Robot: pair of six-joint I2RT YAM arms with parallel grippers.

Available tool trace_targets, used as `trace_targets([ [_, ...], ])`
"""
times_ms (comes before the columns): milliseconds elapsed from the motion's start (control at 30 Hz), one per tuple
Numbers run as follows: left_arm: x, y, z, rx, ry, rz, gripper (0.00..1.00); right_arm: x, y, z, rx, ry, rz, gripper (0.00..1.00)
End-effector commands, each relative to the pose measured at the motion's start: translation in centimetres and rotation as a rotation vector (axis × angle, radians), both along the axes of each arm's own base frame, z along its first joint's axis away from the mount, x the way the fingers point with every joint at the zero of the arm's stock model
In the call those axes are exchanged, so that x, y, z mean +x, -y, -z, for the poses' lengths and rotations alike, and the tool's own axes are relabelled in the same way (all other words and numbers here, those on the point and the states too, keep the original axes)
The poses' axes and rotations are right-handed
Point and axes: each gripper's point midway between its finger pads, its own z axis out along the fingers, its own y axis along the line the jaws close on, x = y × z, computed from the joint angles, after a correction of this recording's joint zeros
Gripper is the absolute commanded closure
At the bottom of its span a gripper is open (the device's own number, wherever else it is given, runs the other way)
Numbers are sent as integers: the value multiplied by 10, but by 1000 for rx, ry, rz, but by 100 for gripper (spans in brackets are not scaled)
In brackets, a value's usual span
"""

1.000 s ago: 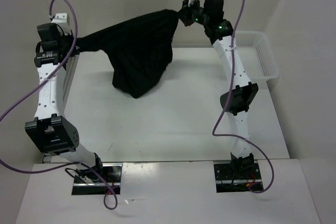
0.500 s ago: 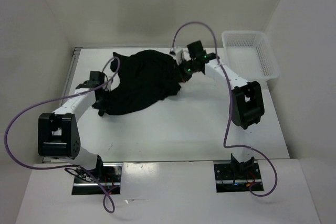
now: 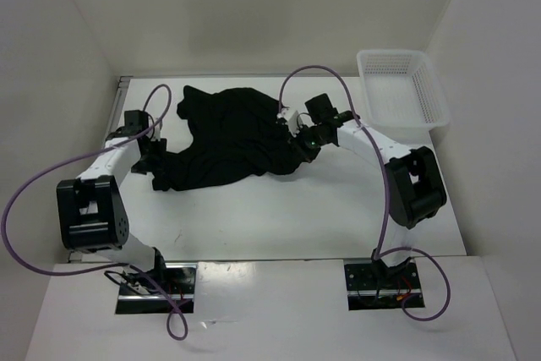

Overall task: Fold and stack the shorts
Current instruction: Flatten the shorts out

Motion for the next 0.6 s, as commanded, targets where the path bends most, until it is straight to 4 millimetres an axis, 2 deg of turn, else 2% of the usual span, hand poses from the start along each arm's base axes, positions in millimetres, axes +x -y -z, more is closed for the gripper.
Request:
trace_targets([
  [0,31,-13,-6,-28,50,-25,39,11,25,6,-68,75,-17,100],
  [33,37,-21,1,-45,35,-46,39,15,32,6,-85,91,-17,100],
  [67,52,-25,-9,-54,69,-49,39,19,38,7,-97,101,-11,100],
  [100,58,-24,-7,-66,63,-44,40,18,46,11,-119,95,-8,100],
  [133,58,-27,4,-83,24,-52,40,19,47,11,-125,107,-26,100],
  [200,66,-27,11,-93,14,-49,40,13,52,20,-148,97,-40,100],
  [333,92,-24,25,-122,4,-28,40,10,53,24,-152,86,-41,100],
  [367,107,-20,15,-151,45,-10,40,5,51,27,-155,77,-52,100],
  [433,114,-6,9,-205,49,26,40,3,52,30,-161,74,-62,100],
  [500,114,18,5,-272,31,80,40,1,54,33,-174,73,-67,100],
  [567,109,32,10,-293,-2,107,40,1,55,33,-174,73,-67,100],
])
